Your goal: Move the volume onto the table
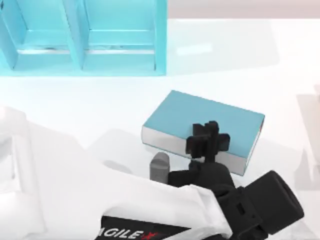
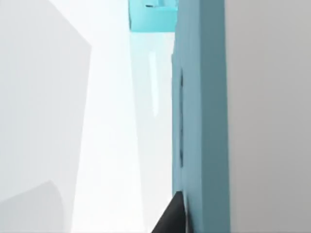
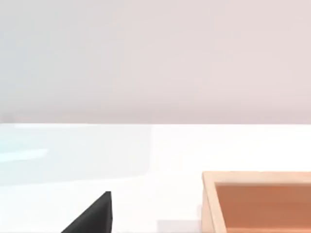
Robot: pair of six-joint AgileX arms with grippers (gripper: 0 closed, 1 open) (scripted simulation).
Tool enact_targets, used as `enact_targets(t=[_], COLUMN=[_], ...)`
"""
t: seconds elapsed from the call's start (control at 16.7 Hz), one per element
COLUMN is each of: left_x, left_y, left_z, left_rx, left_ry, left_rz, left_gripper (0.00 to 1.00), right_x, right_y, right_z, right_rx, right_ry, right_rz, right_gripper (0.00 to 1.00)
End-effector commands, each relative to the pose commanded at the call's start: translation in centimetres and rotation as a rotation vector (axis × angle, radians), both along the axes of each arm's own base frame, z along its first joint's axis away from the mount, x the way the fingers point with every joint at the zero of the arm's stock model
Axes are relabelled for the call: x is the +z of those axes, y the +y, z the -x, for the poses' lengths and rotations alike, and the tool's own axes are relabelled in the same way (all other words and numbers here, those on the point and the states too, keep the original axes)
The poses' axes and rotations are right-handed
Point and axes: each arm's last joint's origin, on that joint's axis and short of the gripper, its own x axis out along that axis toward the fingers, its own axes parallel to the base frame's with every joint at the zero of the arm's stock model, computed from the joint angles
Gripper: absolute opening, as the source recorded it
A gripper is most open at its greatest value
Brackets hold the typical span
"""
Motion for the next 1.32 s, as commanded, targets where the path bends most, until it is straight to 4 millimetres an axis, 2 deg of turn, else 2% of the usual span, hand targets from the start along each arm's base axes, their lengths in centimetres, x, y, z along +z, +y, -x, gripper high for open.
enact_targets(t=[0.84,1.02,1.32], left_x=[0.1,-0.5,-3.0], left_y=[-0.1,0.0,0.1], left_z=[0.6,0.5,0.5], left_rx=[0.003,0.004,0.004], left_ry=[-0.004,0.000,0.002], left_rz=[0.010,0.005,0.002], left_gripper=[0.00,0.00,0.00], right_x=[0.0,0.0,0.0], right_y=[0.0,0.0,0.0], right_z=[0.0,0.0,0.0], right_rx=[0.000,0.000,0.000], right_ry=[0.000,0.000,0.000], right_rz=[0.000,0.000,0.000], right_gripper=[1.00,1.00,1.00])
